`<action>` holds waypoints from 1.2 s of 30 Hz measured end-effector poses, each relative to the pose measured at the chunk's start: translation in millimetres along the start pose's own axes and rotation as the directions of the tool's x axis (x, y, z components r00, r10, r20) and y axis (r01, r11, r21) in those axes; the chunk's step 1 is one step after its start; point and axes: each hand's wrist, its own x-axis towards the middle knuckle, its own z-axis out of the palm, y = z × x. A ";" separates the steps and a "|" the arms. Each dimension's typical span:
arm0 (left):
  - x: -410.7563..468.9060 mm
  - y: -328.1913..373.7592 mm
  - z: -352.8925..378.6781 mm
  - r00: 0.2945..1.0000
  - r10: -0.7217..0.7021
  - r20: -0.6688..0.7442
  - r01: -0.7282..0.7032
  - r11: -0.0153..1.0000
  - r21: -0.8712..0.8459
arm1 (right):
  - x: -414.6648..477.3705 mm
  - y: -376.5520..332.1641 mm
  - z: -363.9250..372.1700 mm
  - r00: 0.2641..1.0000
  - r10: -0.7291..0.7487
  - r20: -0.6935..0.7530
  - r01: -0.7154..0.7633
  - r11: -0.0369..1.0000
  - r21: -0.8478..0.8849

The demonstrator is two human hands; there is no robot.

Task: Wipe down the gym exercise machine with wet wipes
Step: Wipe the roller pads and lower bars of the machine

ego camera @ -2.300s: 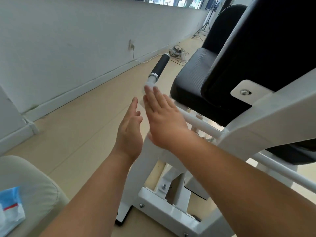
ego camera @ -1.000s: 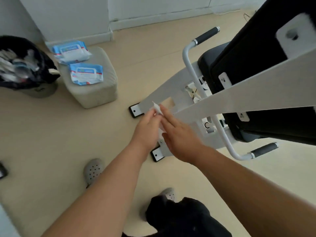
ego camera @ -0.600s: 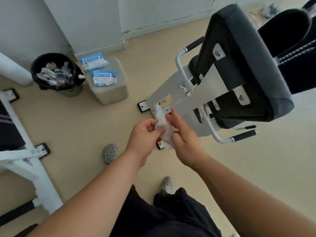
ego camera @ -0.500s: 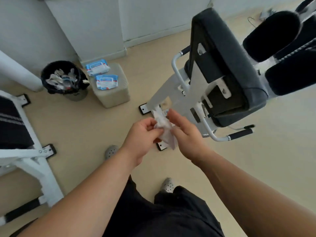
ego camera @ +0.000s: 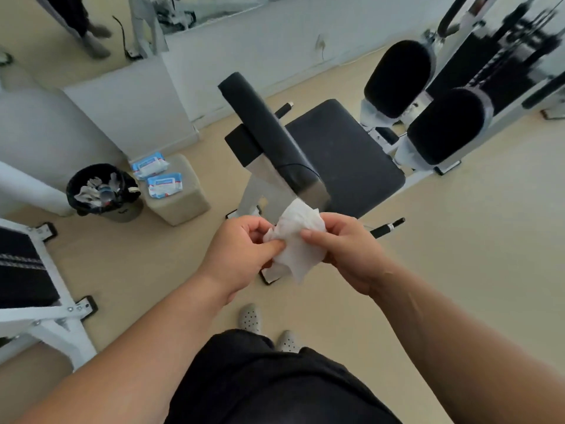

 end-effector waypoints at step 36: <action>293.3 44.6 234.0 0.918 -0.133 -0.373 0.277 0.888 0.366 | 249.4 -53.3 -345.7 0.969 0.206 -0.139 -0.233 0.949 -0.214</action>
